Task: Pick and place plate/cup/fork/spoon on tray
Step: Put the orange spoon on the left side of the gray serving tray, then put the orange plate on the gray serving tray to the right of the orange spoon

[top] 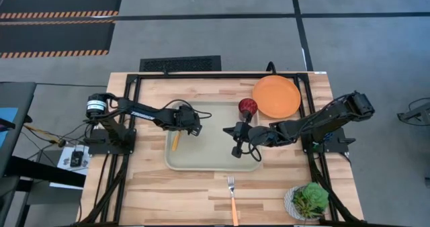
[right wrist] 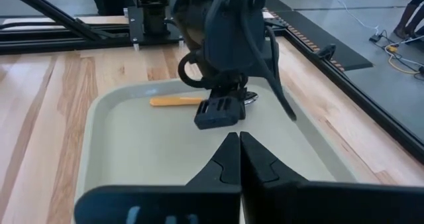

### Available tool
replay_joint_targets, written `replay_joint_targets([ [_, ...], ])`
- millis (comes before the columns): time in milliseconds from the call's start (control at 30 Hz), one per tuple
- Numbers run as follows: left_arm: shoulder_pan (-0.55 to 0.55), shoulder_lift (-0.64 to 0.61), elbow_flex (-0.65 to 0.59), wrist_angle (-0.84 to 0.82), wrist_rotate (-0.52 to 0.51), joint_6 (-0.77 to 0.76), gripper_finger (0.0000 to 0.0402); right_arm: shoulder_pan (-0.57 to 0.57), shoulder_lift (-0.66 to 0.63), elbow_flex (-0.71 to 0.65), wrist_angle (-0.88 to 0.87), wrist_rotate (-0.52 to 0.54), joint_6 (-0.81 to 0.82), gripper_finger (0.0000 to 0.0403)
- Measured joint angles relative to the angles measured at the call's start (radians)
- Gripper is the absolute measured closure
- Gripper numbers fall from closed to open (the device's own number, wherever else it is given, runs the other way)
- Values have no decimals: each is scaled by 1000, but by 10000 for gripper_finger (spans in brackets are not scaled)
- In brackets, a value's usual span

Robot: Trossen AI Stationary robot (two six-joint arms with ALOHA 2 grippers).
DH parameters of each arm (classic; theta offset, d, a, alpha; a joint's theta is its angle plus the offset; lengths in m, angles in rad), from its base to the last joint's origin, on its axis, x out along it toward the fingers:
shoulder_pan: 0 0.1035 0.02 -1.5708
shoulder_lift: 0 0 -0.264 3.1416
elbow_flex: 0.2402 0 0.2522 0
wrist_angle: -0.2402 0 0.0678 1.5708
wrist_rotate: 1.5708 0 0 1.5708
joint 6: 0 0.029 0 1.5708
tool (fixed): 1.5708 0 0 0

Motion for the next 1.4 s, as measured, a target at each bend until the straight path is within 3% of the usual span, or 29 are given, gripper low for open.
replay_joint_targets([
  [1067,0,-26,-3,-131,-53,-22,393,0,0,0,-1,0,-4,396],
  [1400,-94,-27,10,-126,-106,-4,393,18,-26,-2,-18,1,-35,396],
])
